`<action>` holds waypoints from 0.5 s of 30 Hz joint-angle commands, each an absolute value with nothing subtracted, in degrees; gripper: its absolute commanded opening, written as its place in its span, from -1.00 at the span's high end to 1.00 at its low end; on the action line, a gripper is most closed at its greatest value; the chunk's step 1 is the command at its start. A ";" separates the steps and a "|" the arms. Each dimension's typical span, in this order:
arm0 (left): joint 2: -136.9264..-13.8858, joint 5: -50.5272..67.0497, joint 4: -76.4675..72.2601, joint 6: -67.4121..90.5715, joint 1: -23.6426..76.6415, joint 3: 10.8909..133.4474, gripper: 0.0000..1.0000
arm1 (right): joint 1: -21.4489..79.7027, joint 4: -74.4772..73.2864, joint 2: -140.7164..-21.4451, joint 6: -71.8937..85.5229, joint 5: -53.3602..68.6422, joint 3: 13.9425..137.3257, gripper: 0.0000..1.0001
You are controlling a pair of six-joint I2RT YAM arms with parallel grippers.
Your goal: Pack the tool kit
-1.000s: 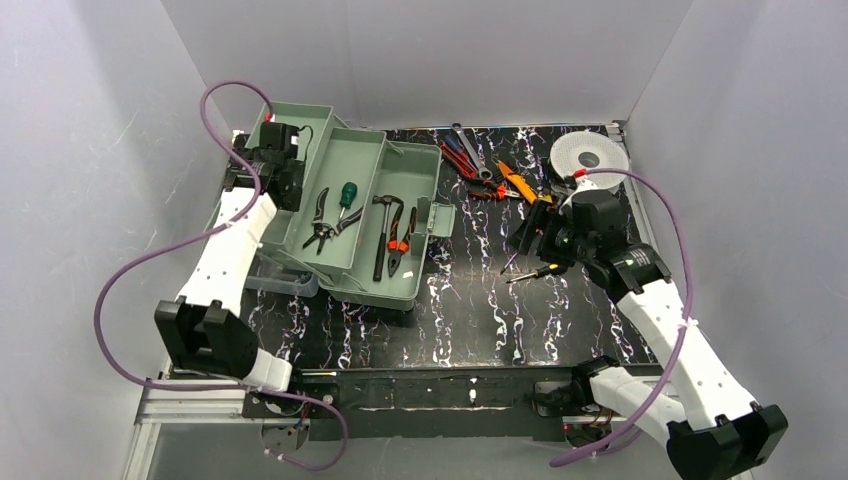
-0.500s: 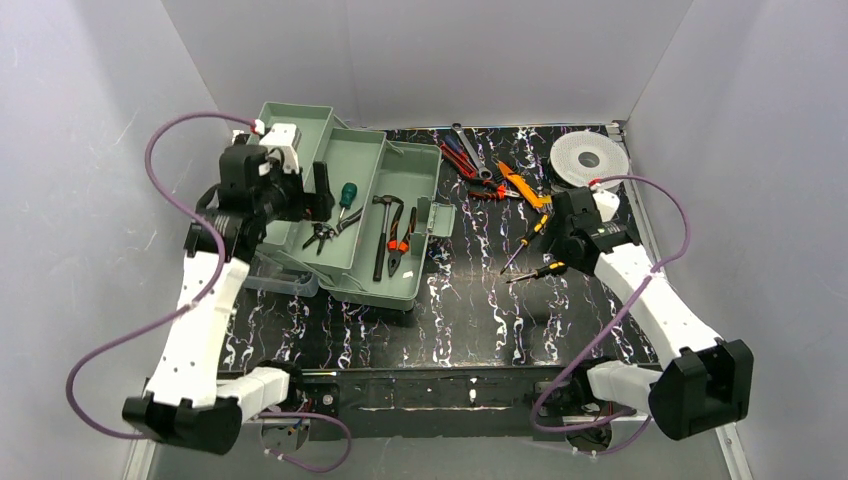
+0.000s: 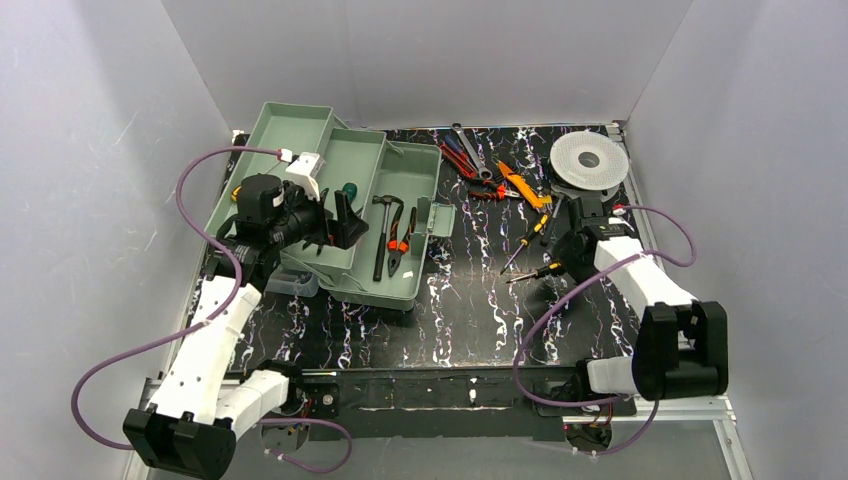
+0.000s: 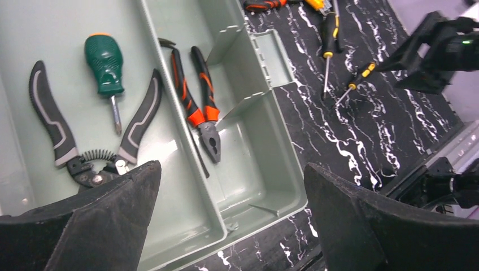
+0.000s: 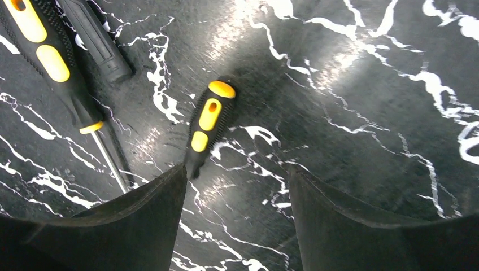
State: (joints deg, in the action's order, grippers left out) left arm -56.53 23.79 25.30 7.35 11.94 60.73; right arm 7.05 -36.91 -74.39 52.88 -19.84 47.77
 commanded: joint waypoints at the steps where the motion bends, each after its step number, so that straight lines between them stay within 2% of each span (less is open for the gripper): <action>1: -53.98 27.47 22.86 8.57 12.64 60.72 -0.96 | 6.73 -31.71 -79.40 57.69 -17.56 49.28 -0.45; 8: -54.17 30.53 22.76 9.04 13.16 60.63 -0.96 | 4.72 -30.66 -88.50 57.05 -15.34 52.15 -0.38; 13: -53.54 29.61 22.74 8.71 13.31 60.42 -0.96 | 4.48 -28.34 -90.31 57.69 -13.05 51.83 -0.34; 15: -53.47 29.56 22.72 8.70 13.36 60.31 -0.97 | 4.48 -27.71 -90.35 58.12 -13.48 51.68 -0.25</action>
State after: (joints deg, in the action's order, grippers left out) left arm -54.89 28.53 23.11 8.64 12.99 60.73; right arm 4.75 -30.11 -89.43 56.49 -14.44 50.85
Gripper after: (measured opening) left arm 0.981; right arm 0.660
